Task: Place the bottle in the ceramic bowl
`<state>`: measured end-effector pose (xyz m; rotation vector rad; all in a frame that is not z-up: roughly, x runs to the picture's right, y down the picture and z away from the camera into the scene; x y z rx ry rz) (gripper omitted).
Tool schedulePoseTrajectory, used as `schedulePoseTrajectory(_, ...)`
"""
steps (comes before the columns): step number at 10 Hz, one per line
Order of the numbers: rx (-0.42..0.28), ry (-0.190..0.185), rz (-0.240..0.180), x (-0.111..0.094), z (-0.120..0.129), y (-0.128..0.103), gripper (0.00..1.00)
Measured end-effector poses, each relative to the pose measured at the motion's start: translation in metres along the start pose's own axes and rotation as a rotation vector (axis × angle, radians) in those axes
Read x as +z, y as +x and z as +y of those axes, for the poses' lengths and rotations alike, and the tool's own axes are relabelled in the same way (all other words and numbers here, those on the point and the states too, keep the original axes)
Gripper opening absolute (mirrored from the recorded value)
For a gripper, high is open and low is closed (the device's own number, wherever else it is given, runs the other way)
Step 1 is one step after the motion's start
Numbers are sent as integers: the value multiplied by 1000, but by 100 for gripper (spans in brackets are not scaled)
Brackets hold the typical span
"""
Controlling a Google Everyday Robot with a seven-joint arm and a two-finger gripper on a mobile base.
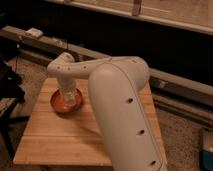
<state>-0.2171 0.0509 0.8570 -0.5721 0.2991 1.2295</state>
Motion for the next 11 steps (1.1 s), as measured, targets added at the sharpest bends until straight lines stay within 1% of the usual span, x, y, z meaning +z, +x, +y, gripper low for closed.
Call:
schedulePoseTrajectory(2,-20,-10,-11,4,16,4,78)
schedulePoseTrajectory(3,-20,-12,-14,4,18,5,80)
schedulePoseTrajectory(5,-17,-10,-15,4,15,5,80)
schedulePoseTrajectory(11,-18,-11,-15,4,16,5,80)
